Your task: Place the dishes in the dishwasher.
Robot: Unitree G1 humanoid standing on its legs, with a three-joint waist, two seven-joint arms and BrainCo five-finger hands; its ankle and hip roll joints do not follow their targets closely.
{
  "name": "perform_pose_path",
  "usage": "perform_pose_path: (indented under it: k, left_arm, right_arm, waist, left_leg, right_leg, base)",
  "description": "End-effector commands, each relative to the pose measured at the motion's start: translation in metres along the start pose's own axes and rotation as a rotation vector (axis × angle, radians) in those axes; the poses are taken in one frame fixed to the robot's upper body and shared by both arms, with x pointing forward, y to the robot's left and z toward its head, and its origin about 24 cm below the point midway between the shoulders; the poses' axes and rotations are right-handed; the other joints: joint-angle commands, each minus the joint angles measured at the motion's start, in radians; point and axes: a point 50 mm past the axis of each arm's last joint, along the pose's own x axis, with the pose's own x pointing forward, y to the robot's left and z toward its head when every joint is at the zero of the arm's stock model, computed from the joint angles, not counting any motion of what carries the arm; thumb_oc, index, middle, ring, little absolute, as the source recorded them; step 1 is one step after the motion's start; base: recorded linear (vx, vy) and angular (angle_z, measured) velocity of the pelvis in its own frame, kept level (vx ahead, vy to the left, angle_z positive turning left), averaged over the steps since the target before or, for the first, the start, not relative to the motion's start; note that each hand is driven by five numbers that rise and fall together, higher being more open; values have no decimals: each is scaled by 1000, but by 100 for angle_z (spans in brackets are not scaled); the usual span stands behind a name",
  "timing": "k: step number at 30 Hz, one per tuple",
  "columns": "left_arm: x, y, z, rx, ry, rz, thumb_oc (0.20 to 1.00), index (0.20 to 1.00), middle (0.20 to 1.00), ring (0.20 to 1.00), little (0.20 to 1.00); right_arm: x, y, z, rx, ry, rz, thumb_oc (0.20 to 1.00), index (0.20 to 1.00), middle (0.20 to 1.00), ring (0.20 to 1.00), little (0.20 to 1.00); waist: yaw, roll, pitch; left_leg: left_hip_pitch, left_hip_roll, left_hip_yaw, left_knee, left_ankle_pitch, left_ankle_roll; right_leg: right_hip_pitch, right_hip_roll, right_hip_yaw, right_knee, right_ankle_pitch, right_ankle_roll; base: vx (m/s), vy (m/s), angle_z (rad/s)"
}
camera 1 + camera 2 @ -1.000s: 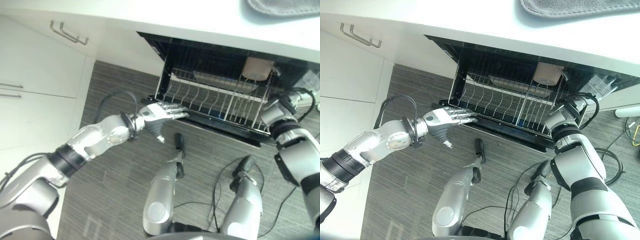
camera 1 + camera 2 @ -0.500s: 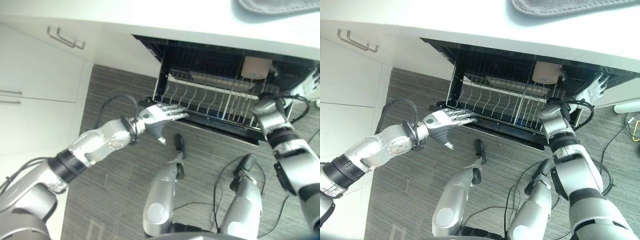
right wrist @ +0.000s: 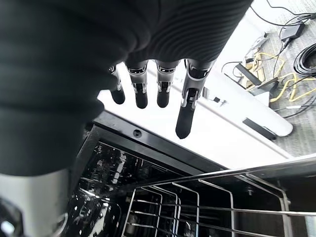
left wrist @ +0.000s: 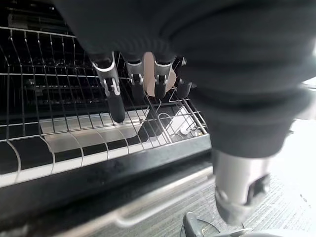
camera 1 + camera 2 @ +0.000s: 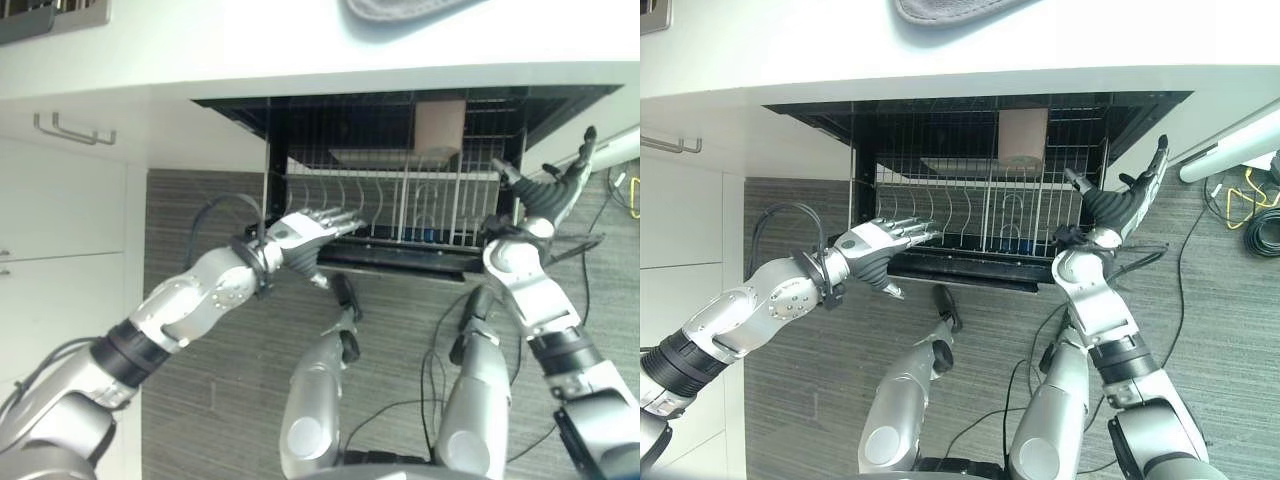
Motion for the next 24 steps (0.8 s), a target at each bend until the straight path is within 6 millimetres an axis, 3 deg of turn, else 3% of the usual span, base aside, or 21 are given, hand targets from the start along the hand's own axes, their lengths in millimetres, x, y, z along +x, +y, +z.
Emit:
perform_pose_path:
  k: [1, 9, 11, 18, 24]
  left_arm:
    - [-8, 11, -1, 17, 23, 72, 1000, 1000, 1000, 1000, 1000]
    - [-20, -10, -14, -67, 142, 148, 1000, 1000, 1000, 1000, 1000]
    - [-22, -15, -18, -96, 174, 181, 1000, 1000, 1000, 1000, 1000]
    - [-23, -18, -21, -167, 223, 277, 1000, 1000, 1000, 1000, 1000]
    - [-41, -34, -26, -323, 313, 450, 1000, 1000, 1000, 1000, 1000]
  right_arm:
    - [-9, -11, 0, 21, -91, 53, 1000, 1000, 1000, 1000, 1000]
    - [-38, -25, 28, 404, -167, 454, 1000, 1000, 1000, 1000, 1000]
    - [-44, -30, 43, 500, -269, 521, 1000, 1000, 1000, 1000, 1000]
    - [-50, -22, 79, 671, -397, 702, 1000, 1000, 1000, 1000, 1000]
    - [-58, -22, 69, 633, -355, 825, 1000, 1000, 1000, 1000, 1000]
  waist:
    - [-4, -30, -1]
    - [-55, -65, -1]
    - [-68, -74, -1]
    - [-64, -80, -1]
    - [-64, -102, -4]
  left_leg:
    - [16, 27, 11, 57, -131, -62]
    - [87, 41, 31, 59, -147, -57]
    - [116, 47, 36, 68, -155, -54]
    - [190, 60, 47, 70, -150, -42]
    - [345, 66, 50, 28, -150, -37]
  right_leg:
    - [-7, 18, 20, 61, -47, 28]
    - [44, 32, 40, 67, -66, 34]
    - [72, 34, 41, 73, -77, 32]
    - [150, 38, 15, 71, -82, 10]
    - [312, 46, -18, 10, -75, 5]
  base:
    - [-9, 17, -6]
    - [-3, -2, -13]
    - [1, -32, -8]
    - [-14, -36, -8]
    - [15, -53, -4]
